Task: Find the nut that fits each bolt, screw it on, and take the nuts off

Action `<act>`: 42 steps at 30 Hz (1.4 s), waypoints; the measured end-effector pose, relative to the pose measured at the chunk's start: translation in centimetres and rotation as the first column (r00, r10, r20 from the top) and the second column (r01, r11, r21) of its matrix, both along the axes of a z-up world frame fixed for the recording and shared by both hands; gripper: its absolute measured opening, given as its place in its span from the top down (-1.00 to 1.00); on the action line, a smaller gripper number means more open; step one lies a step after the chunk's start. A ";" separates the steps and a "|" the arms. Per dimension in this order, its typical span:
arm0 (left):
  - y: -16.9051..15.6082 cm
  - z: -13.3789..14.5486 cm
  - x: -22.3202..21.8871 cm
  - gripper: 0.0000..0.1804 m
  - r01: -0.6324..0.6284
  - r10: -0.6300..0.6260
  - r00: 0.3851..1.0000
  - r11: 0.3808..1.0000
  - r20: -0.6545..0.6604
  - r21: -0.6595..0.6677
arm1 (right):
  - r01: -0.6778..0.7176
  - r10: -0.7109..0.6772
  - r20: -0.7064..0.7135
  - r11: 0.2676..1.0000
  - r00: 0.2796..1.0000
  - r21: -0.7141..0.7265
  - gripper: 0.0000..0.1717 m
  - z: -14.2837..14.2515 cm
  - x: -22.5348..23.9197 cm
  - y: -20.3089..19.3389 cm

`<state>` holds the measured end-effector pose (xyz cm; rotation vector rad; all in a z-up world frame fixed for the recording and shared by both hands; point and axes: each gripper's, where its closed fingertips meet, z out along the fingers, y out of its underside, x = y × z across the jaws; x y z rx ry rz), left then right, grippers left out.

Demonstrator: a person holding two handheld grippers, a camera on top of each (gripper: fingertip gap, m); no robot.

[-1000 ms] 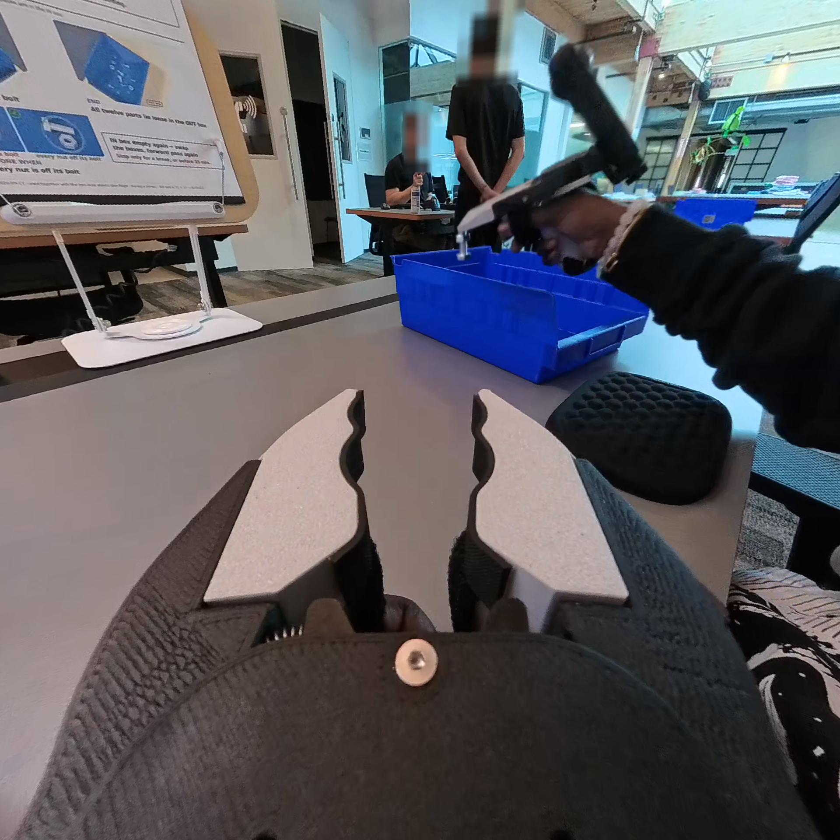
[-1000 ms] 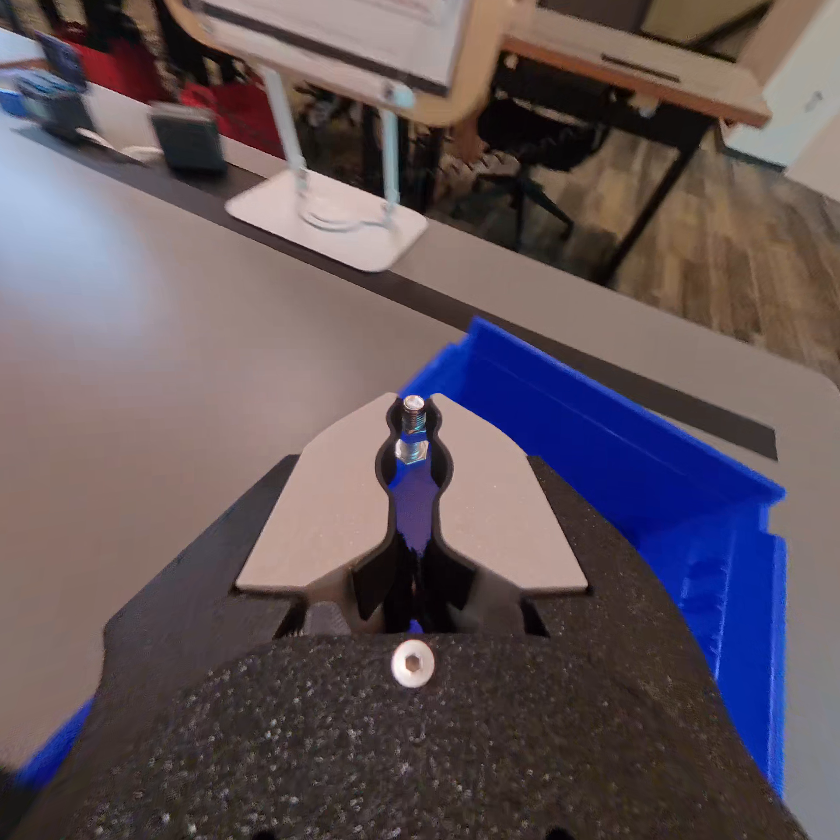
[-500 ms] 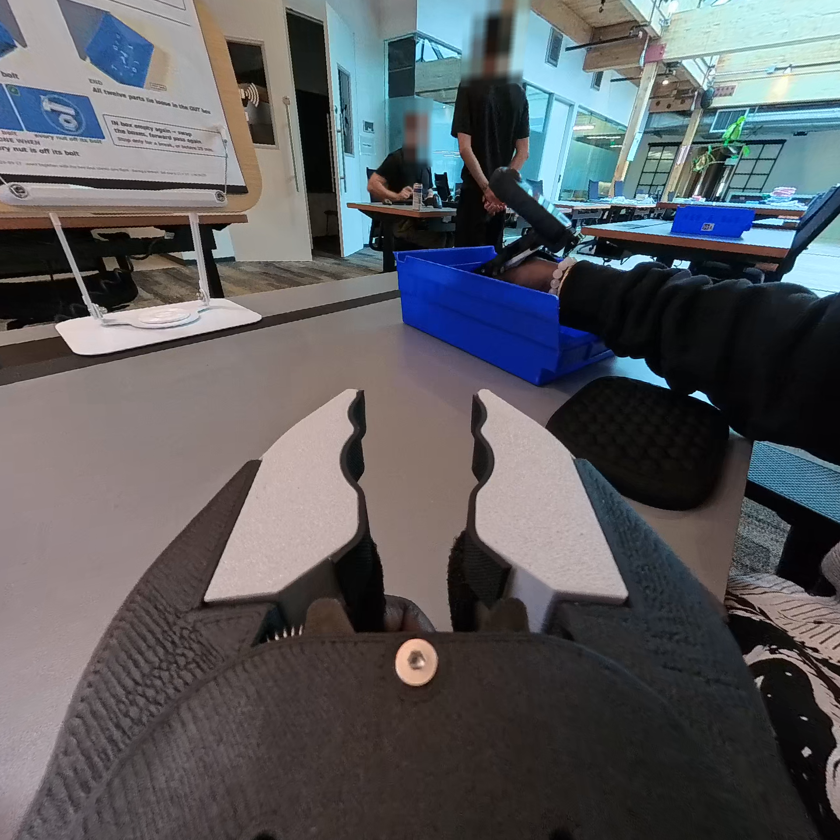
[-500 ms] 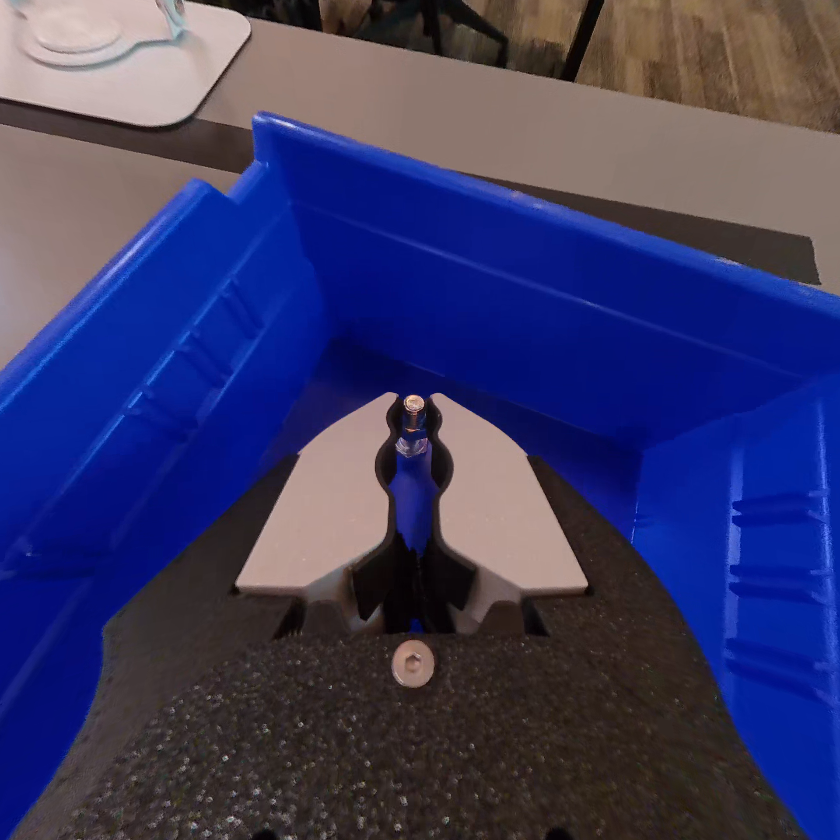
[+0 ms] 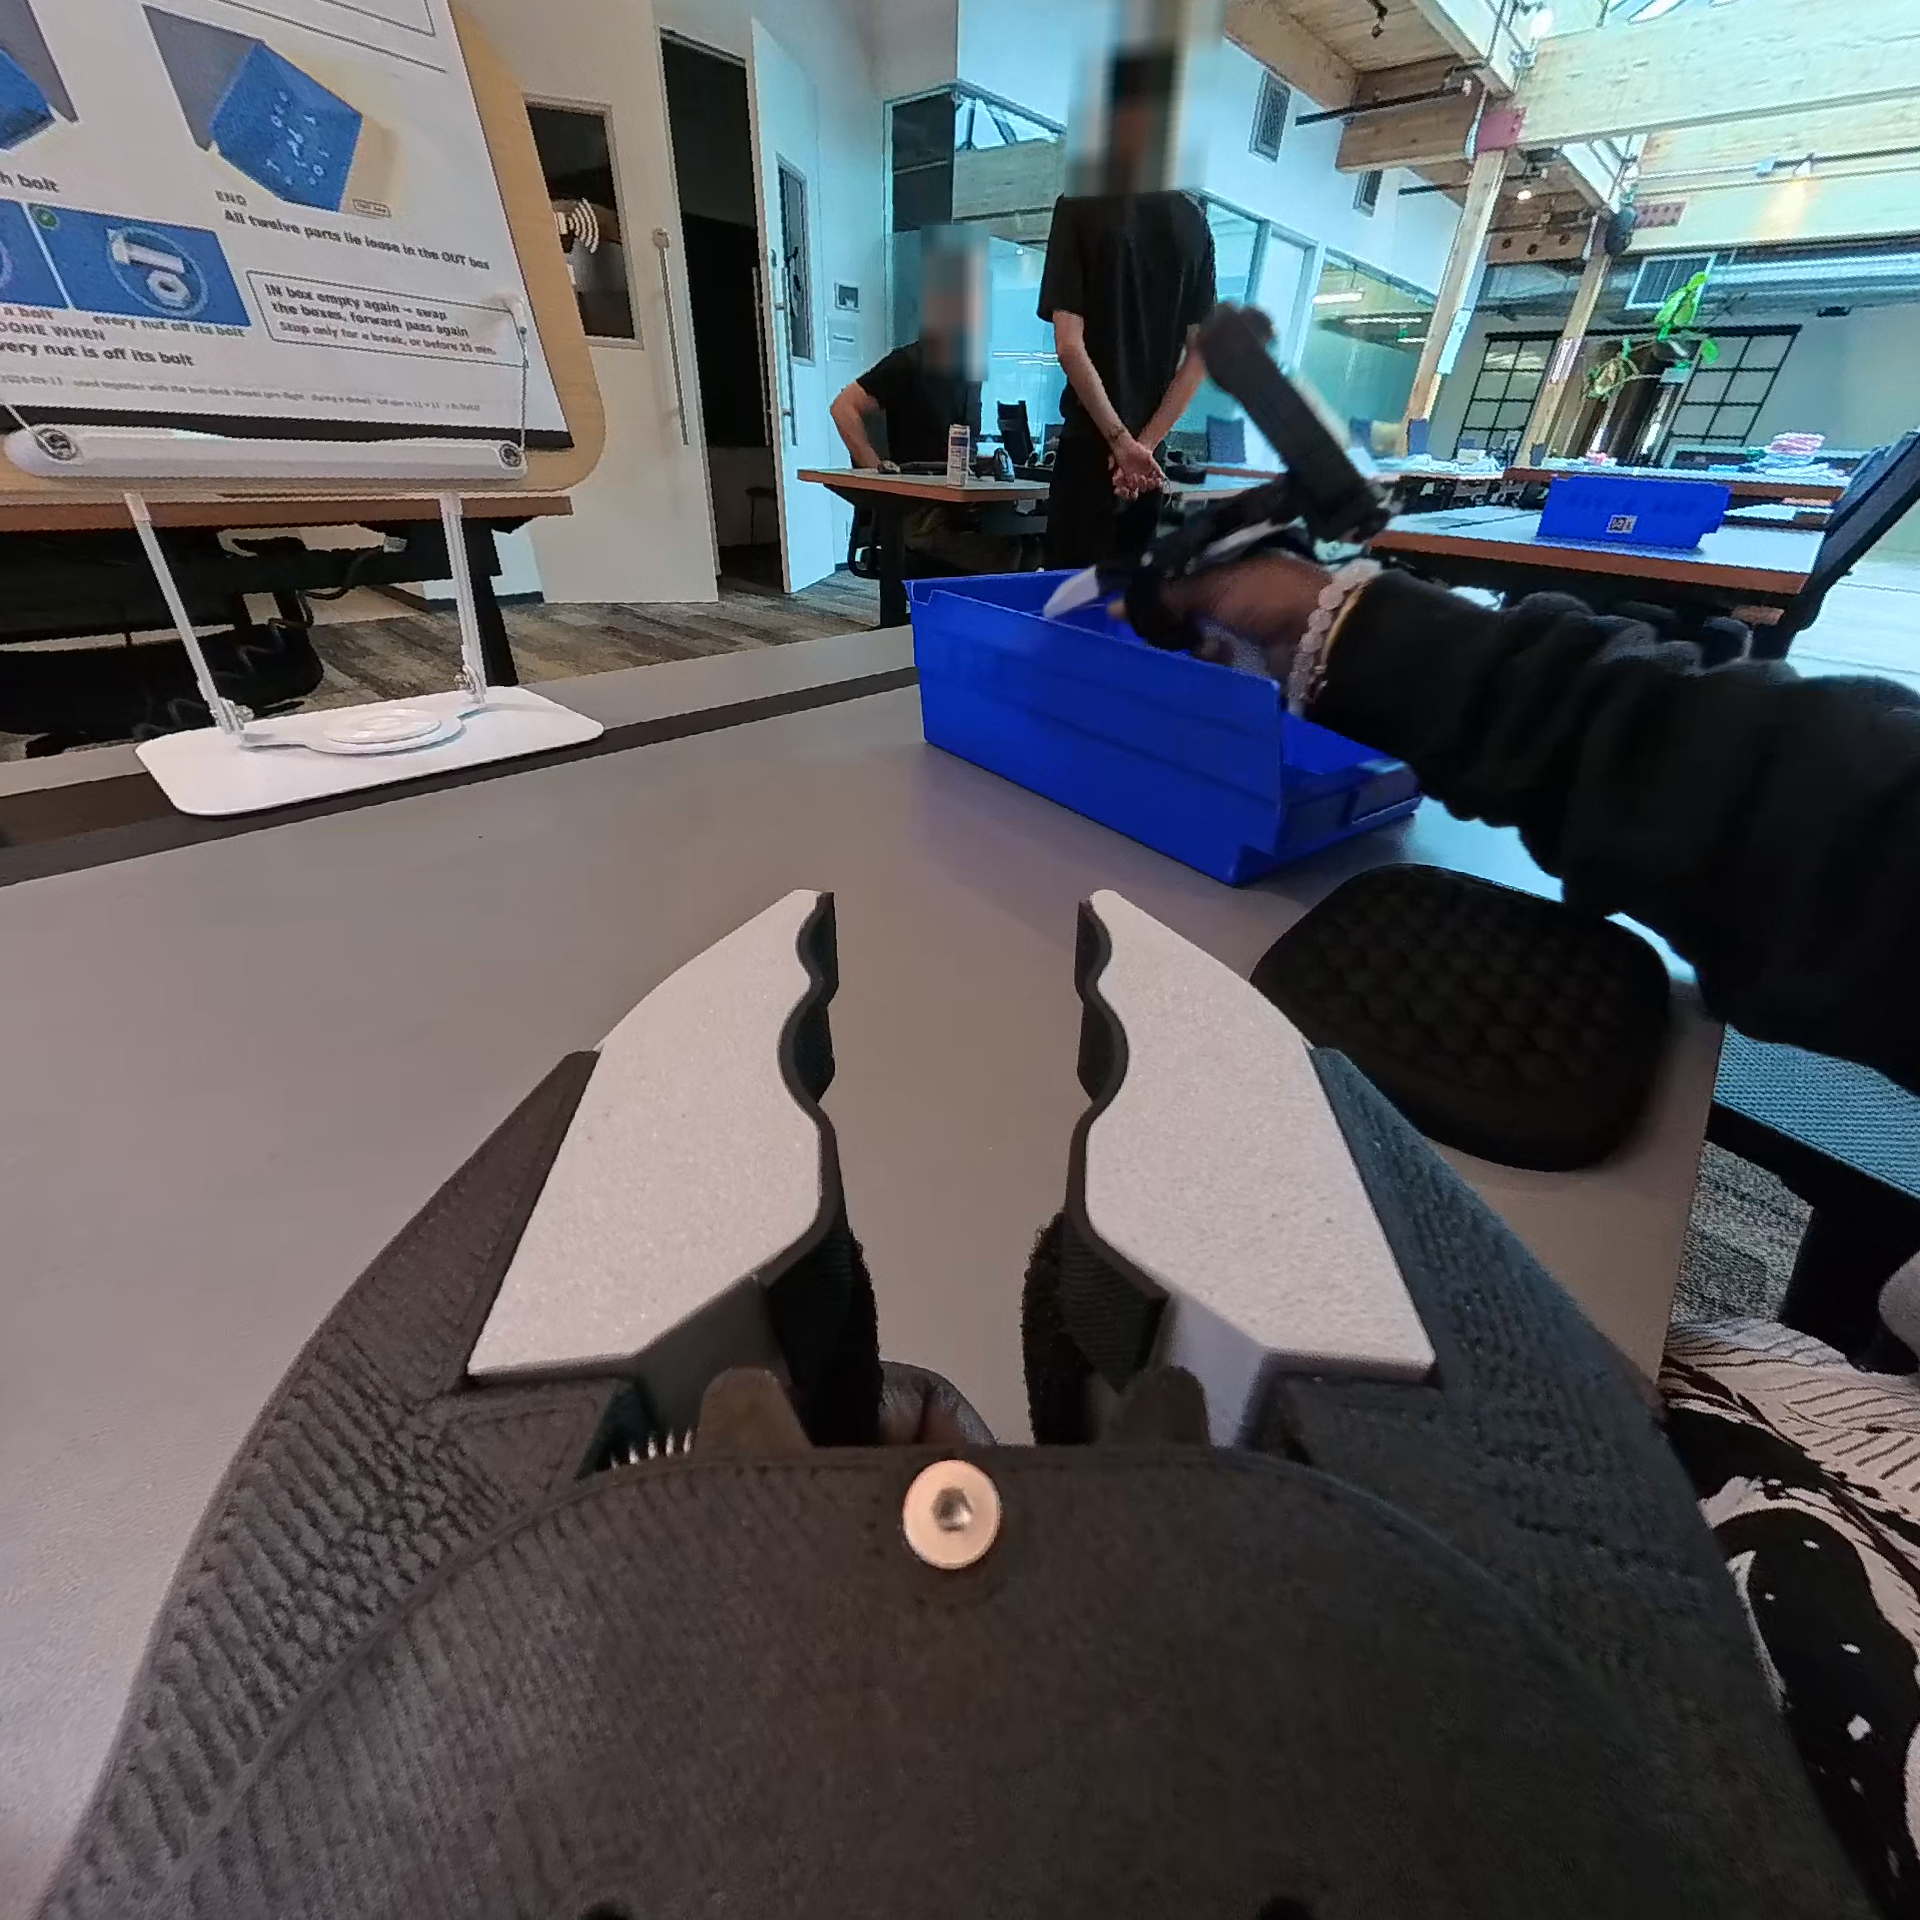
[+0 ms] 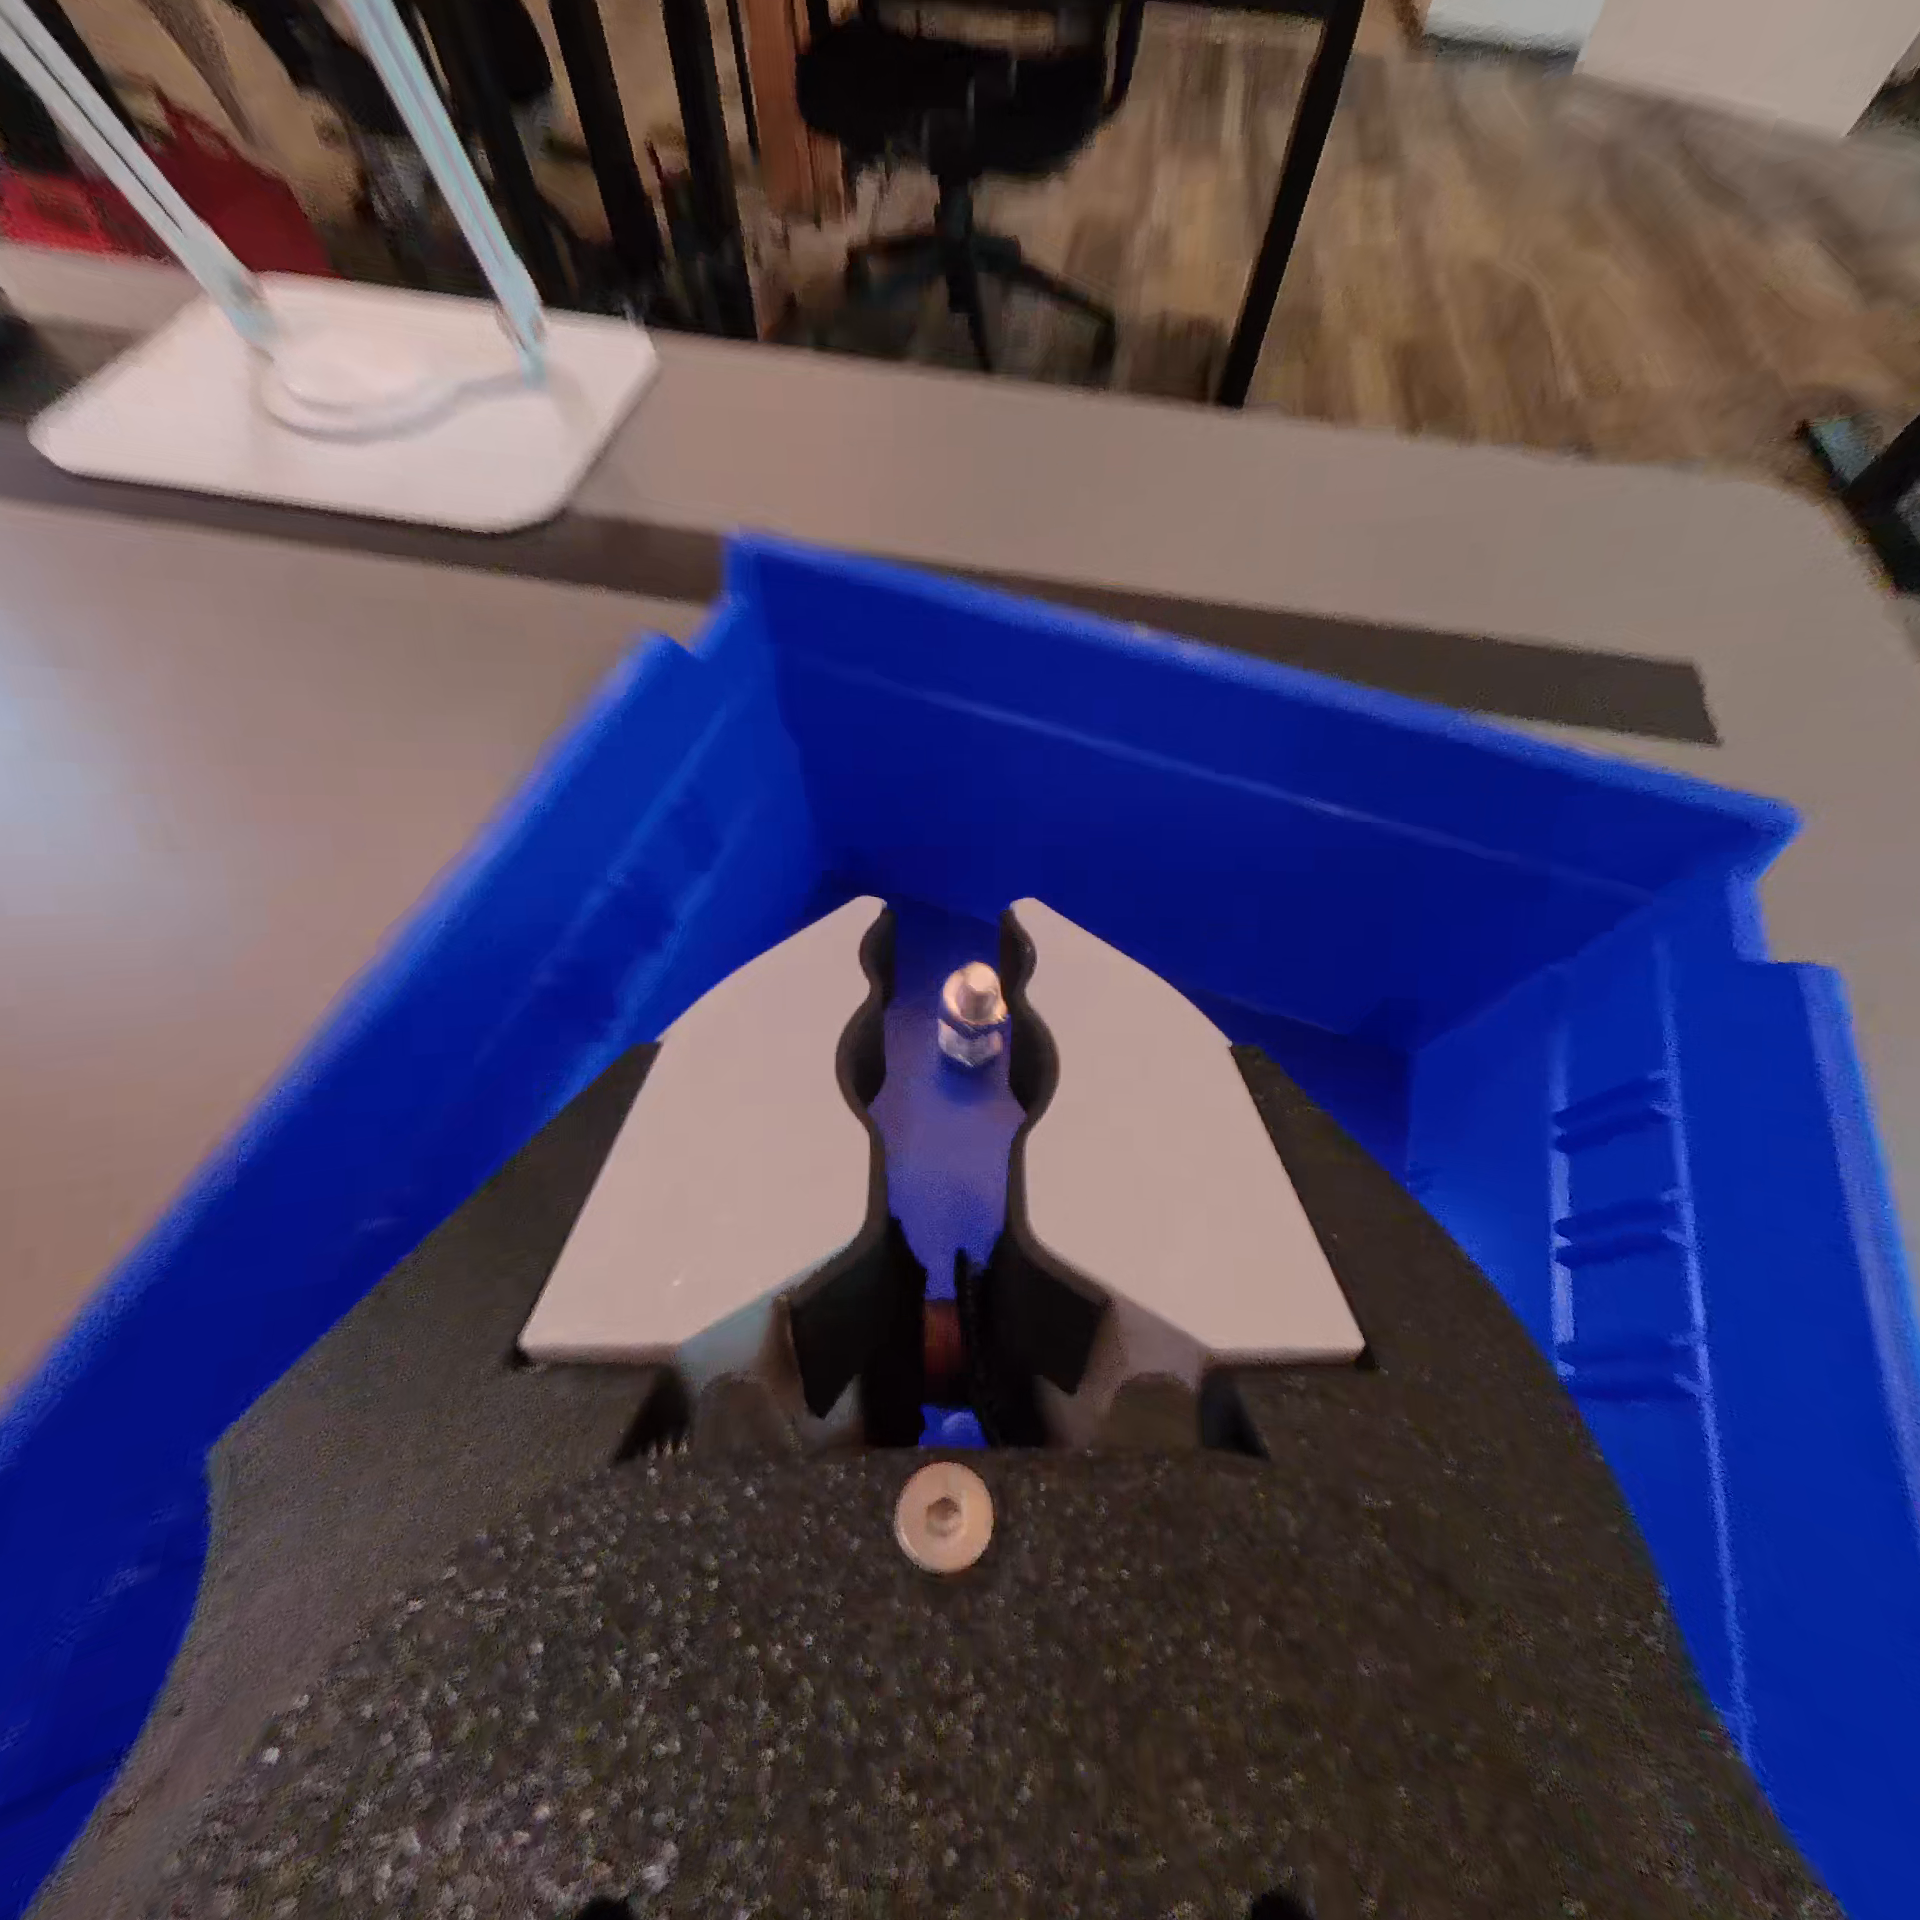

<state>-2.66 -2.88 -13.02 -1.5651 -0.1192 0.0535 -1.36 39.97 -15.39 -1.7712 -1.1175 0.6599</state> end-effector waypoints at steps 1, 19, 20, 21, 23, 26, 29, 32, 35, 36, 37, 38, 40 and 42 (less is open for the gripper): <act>0.0 0.0 0.0 0.51 -0.001 0.001 1.000 1.000 0.001 0.001 | -0.014 0.016 -0.057 1.000 0.998 0.021 0.74 1.6 0.2 -1.0; -7.3 5.3 -7.1 0.51 -0.149 0.127 0.985 0.968 -0.117 -0.203 | -0.492 0.587 -0.417 0.809 0.694 0.321 0.64 4.5 7.6 -27.4; -8.7 5.5 -8.9 0.51 -0.190 0.157 0.978 0.944 -0.141 -0.268 | -0.502 0.595 -0.408 0.804 0.693 0.319 0.64 3.9 7.6 -27.7; -10.1 5.9 -10.9 0.51 -0.236 0.191 0.968 0.915 -0.162 -0.328 | -0.502 0.600 -0.407 0.800 0.689 0.329 0.64 3.8 7.7 -27.8; -12.7 6.0 -14.6 0.53 -0.270 0.218 0.962 0.845 -0.162 -0.462 | -0.490 0.607 -0.420 0.794 0.675 0.361 0.65 4.3 8.0 -27.9; -16.7 4.7 -21.4 0.53 -0.316 0.303 0.943 0.675 -0.141 -0.667 | -0.491 0.604 -0.436 0.796 0.667 0.353 0.66 4.3 8.1 -27.9; -19.2 1.6 -27.0 0.53 -0.238 0.373 0.927 0.523 -0.031 -0.818 | -0.485 0.603 -0.450 0.798 0.659 0.358 0.66 4.4 8.3 -27.8; -21.6 -2.2 -31.7 0.53 -0.161 0.473 0.881 0.359 0.030 -0.919 | -0.486 0.608 -0.444 0.794 0.658 0.365 0.66 4.3 8.2 -27.9; -22.8 -4.6 -35.2 0.56 -0.144 0.558 0.829 0.278 0.038 -0.950 | -0.494 0.619 -0.435 0.785 0.654 0.375 0.66 4.2 8.2 -28.2; -23.0 -5.1 -35.8 0.59 -0.134 0.577 0.816 0.262 0.044 -0.956 | -0.493 0.619 -0.436 0.785 0.653 0.374 0.66 4.3 8.2 -28.2; -23.3 -5.6 -36.2 0.61 -0.121 0.591 0.806 0.237 0.045 -0.964 | -0.492 0.617 -0.439 0.786 0.653 0.373 0.66 4.3 8.2 -28.1; -23.5 -6.1 -36.4 0.61 -0.099 0.598 0.800 0.212 0.049 -0.972 | -0.491 0.616 -0.442 0.788 0.652 0.372 0.66 4.3 8.2 -28.1; -23.6 -7.0 -36.5 0.63 -0.064 0.602 0.796 0.187 0.063 -0.980 | -0.488 0.612 -0.450 0.791 0.651 0.369 0.66 4.4 8.3 -28.0; -23.6 -7.4 -36.8 0.65 -0.065 0.605 0.794 0.170 0.052 -0.983 | -0.486 0.608 -0.456 0.794 0.650 0.366 0.66 4.4 8.3 -27.9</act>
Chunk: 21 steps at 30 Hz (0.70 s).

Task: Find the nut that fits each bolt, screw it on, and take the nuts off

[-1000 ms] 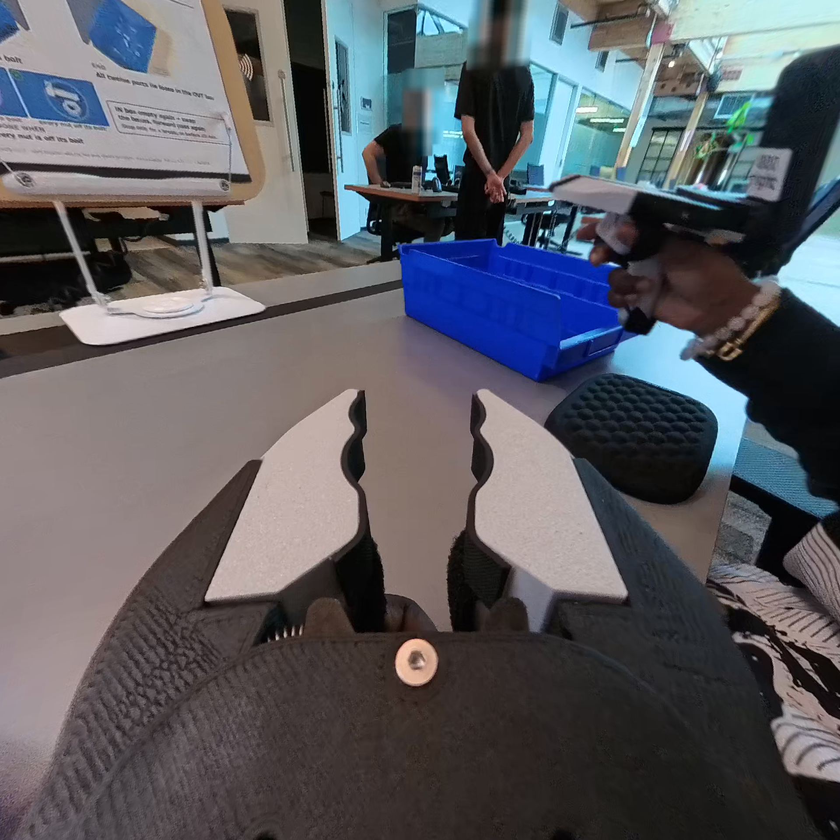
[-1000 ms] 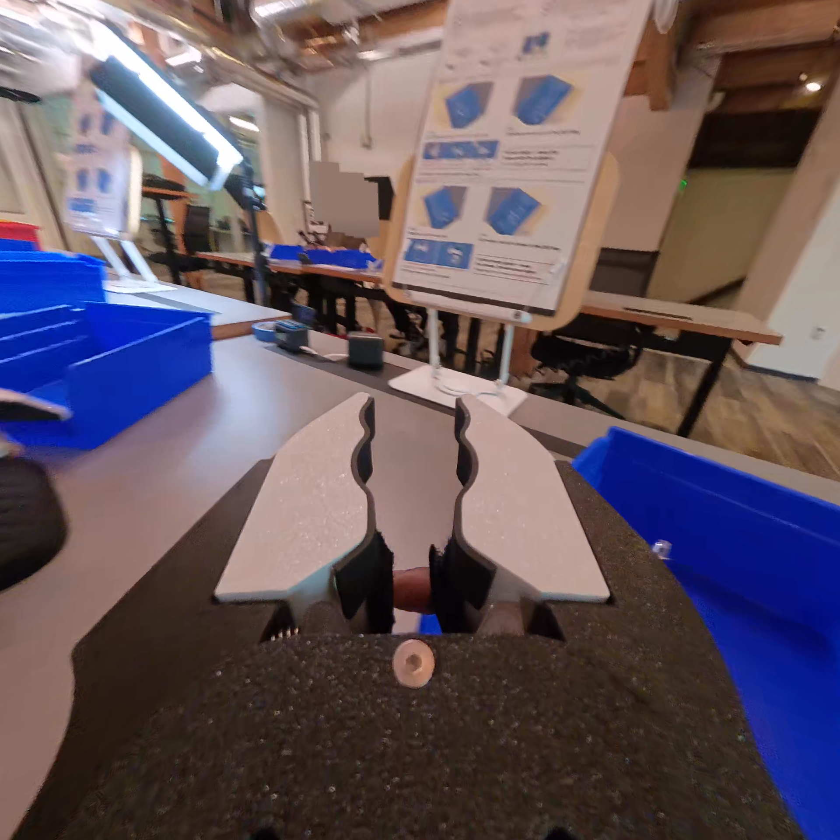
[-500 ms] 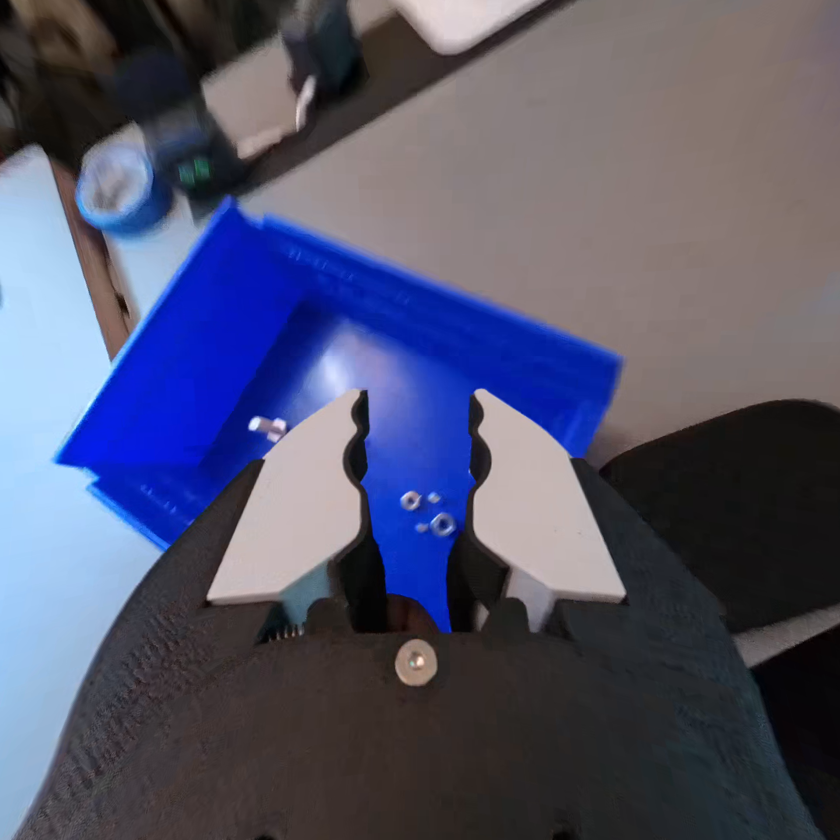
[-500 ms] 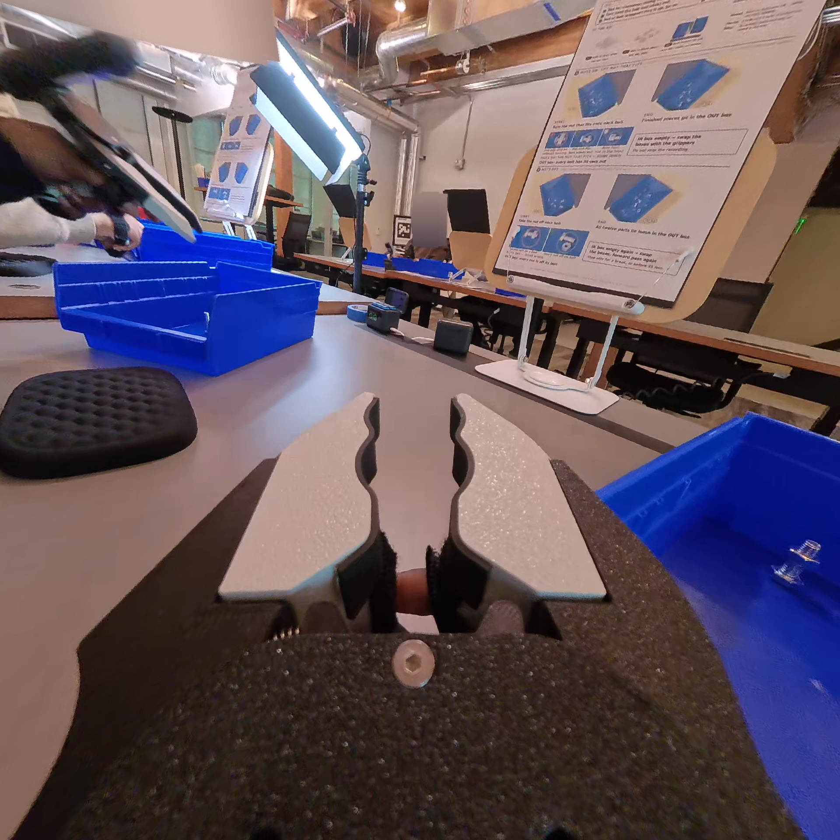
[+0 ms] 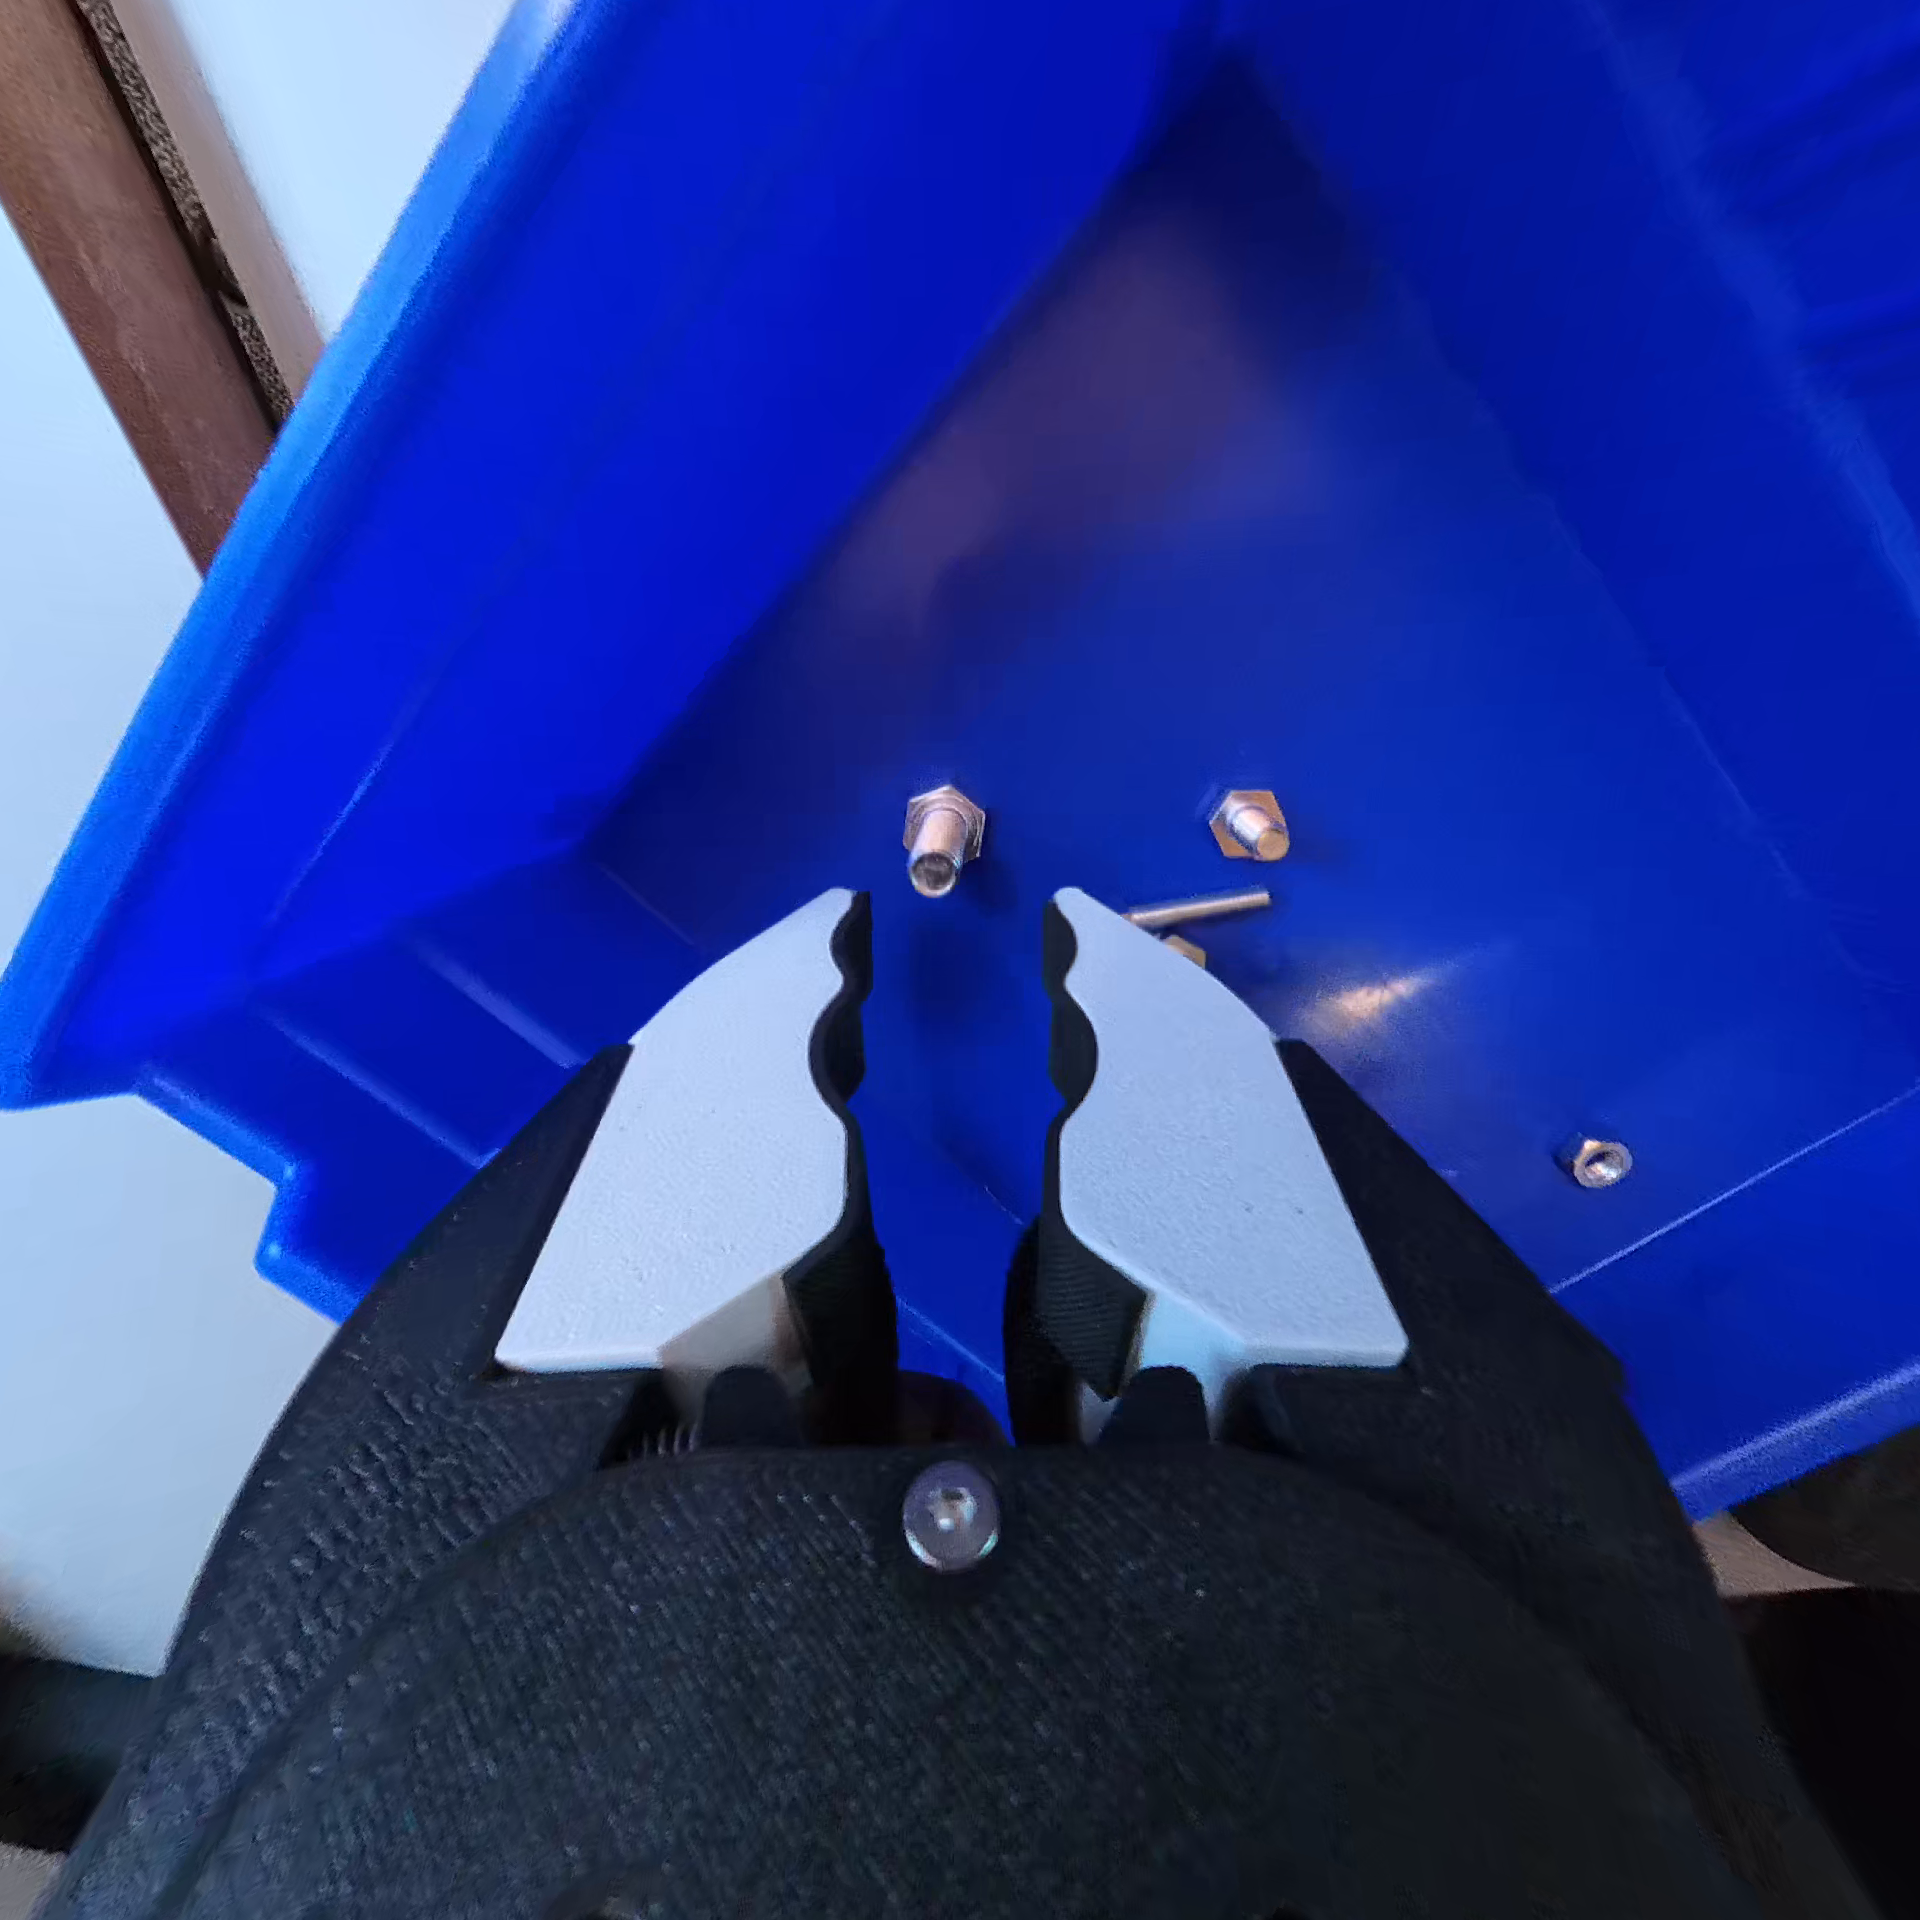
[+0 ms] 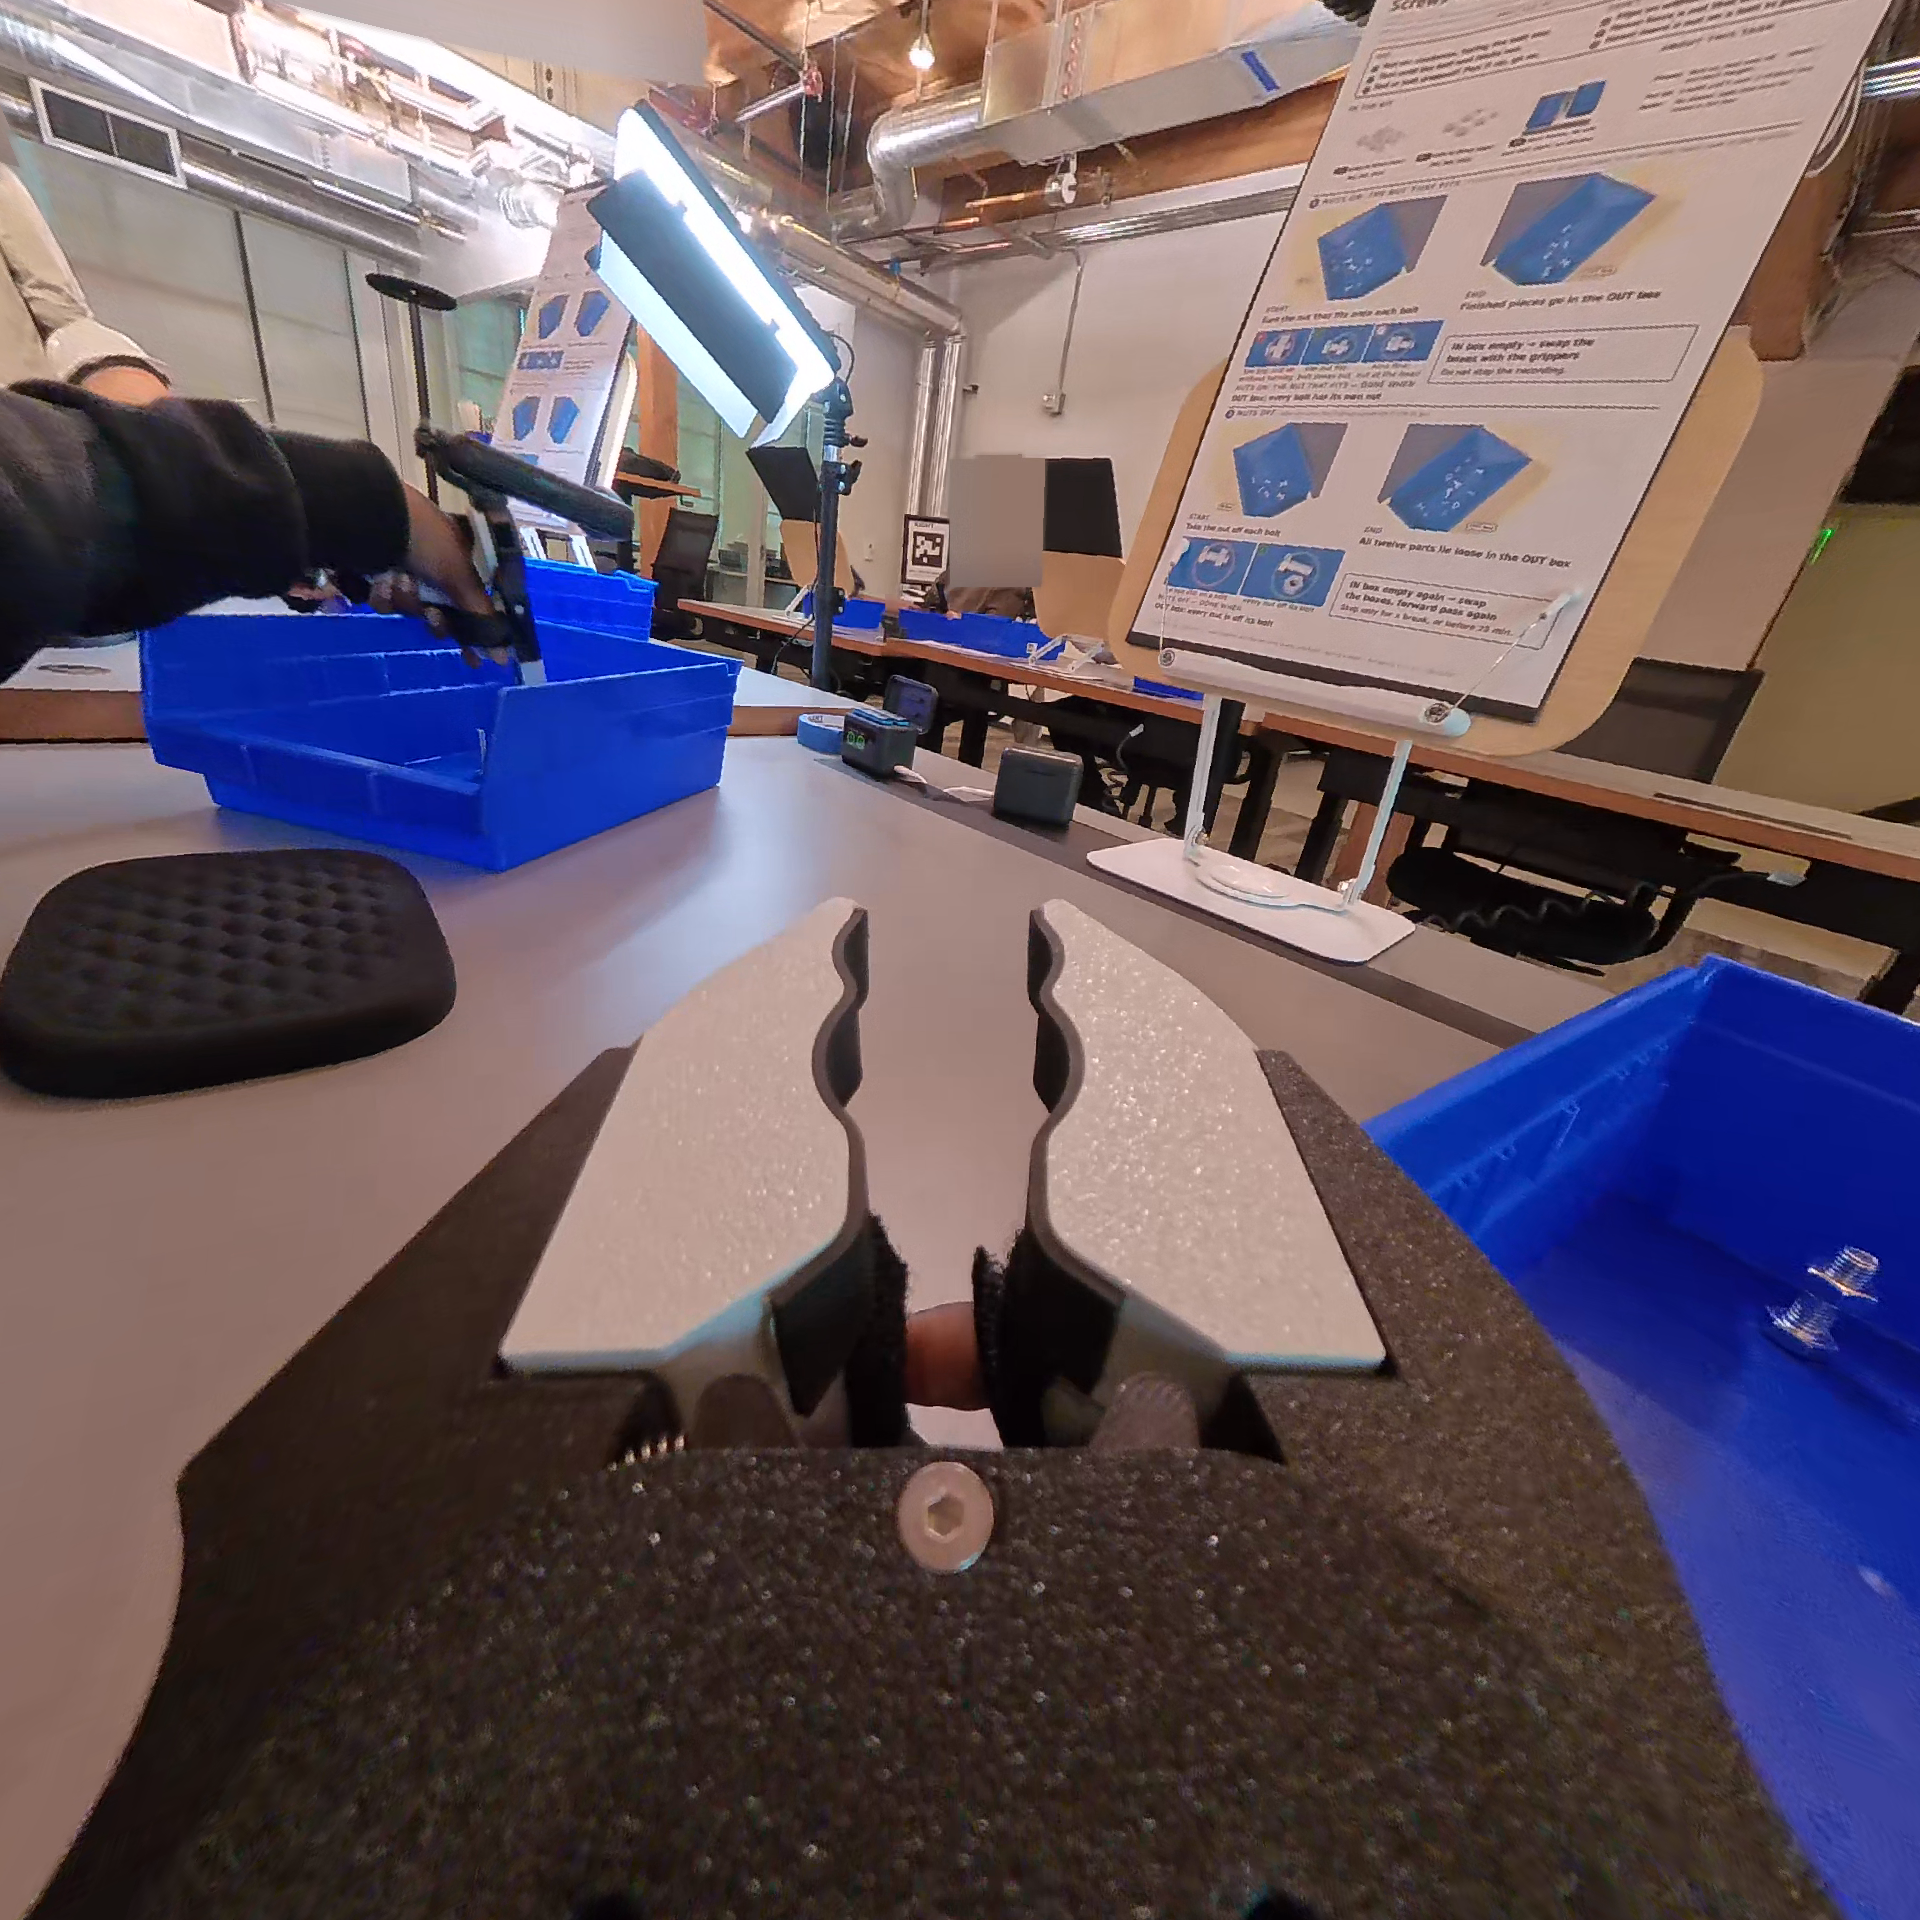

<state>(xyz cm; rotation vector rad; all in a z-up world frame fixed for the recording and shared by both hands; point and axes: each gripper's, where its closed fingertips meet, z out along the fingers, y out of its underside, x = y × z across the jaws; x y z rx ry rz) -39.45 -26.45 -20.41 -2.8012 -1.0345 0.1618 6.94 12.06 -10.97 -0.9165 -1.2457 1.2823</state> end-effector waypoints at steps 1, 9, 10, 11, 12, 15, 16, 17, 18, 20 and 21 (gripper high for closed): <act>0.2 -0.1 -0.1 0.65 -0.001 0.001 1.000 1.000 0.000 0.006 | 0.000 0.000 -0.001 1.000 1.000 -0.003 0.66 0.0 0.0 0.0; -0.1 -0.7 -0.7 0.89 -0.003 0.003 1.000 1.000 -0.004 -0.010 | 0.006 -0.006 -0.001 1.000 1.000 0.004 0.66 0.0 -0.1 0.0; 0.0 -0.6 -0.6 0.89 0.003 -0.003 1.000 1.000 -0.008 -0.004 | 0.007 -0.007 -0.002 1.000 1.000 0.002 0.66 0.0 -0.1 0.1; 0.2 -0.3 -0.5 0.89 0.016 -0.016 1.000 1.000 -0.011 0.003 | 0.006 -0.006 -0.002 1.000 1.000 0.000 0.66 0.0 -0.1 0.1; 0.4 0.2 -0.2 0.89 0.031 -0.031 0.999 0.999 -0.016 0.007 | 0.006 -0.006 0.000 1.000 1.000 -0.002 0.66 0.0 -0.1 0.1; 1.7 2.9 1.2 0.89 0.110 -0.109 0.992 0.994 -0.058 0.018 | 0.005 -0.005 0.003 1.000 1.000 -0.002 0.66 -0.1 -0.2 0.1; 2.6 4.2 2.1 0.89 0.155 -0.153 0.985 0.987 -0.075 0.034 | 0.004 -0.004 0.004 1.000 1.000 0.001 0.66 -0.1 -0.2 0.1; 3.7 5.6 3.3 0.89 0.212 -0.206 0.974 0.976 -0.093 0.050 | 0.004 -0.004 0.004 1.000 1.000 0.003 0.66 -0.2 -0.2 0.0; 5.1 7.0 4.7 0.90 0.275 -0.266 0.957 0.959 -0.114 0.064 | 0.003 -0.003 0.005 1.000 1.000 0.004 0.66 -0.2 -0.2 0.0; 8.2 9.4 8.3 0.90 0.413 -0.396 0.904 0.906 -0.158 0.090 | 0.003 -0.003 0.008 1.000 1.000 0.009 0.66 -0.2 -0.3 0.0; 9.9 10.3 10.4 0.89 0.486 -0.465 0.868 0.868 -0.176 0.102 | 0.003 -0.003 0.008 1.000 1.000 0.012 0.66 -0.2 -0.3 -0.1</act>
